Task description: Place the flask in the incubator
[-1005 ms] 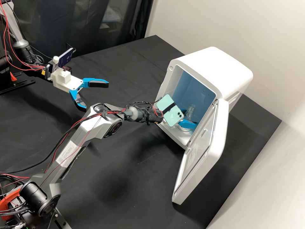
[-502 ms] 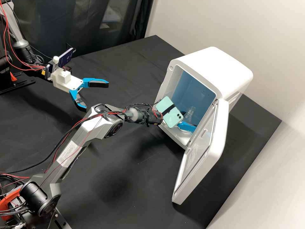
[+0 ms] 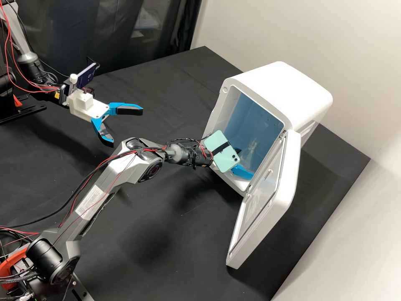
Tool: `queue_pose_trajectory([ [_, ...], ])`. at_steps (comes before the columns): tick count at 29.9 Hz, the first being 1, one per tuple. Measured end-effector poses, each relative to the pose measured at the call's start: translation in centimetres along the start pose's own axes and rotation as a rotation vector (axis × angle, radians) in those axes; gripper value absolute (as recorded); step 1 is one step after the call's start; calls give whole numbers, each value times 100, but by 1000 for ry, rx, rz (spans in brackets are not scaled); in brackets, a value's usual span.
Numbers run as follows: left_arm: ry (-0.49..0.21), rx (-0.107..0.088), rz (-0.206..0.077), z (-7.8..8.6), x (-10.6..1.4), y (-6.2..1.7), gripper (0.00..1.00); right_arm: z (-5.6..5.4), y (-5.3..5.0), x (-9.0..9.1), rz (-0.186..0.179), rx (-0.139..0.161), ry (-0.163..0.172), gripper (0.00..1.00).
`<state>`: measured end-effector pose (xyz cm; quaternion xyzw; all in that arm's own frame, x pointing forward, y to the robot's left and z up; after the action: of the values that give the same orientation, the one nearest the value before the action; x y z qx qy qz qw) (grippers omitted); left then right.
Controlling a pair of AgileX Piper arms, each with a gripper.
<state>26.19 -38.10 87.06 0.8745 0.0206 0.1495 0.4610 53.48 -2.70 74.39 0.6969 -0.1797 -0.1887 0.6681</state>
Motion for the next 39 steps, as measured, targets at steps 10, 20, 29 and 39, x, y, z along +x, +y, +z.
queue_pose_trajectory([
  [10, 0, 0, 0, 0, 0, 0, 100, 15, -10, 0, -3, 4, 12, 100],
  [20, 0, 0, 0, 0, 0, 0, 100, 72, -2, 17, -10, -3, 30, 100],
  [29, 0, 0, 0, 0, 0, 0, 100, 211, 97, -38, -24, -14, 39, 100],
  [39, 0, 0, 0, 0, 0, 0, 100, 415, 231, -252, -44, 6, 74, 100],
])
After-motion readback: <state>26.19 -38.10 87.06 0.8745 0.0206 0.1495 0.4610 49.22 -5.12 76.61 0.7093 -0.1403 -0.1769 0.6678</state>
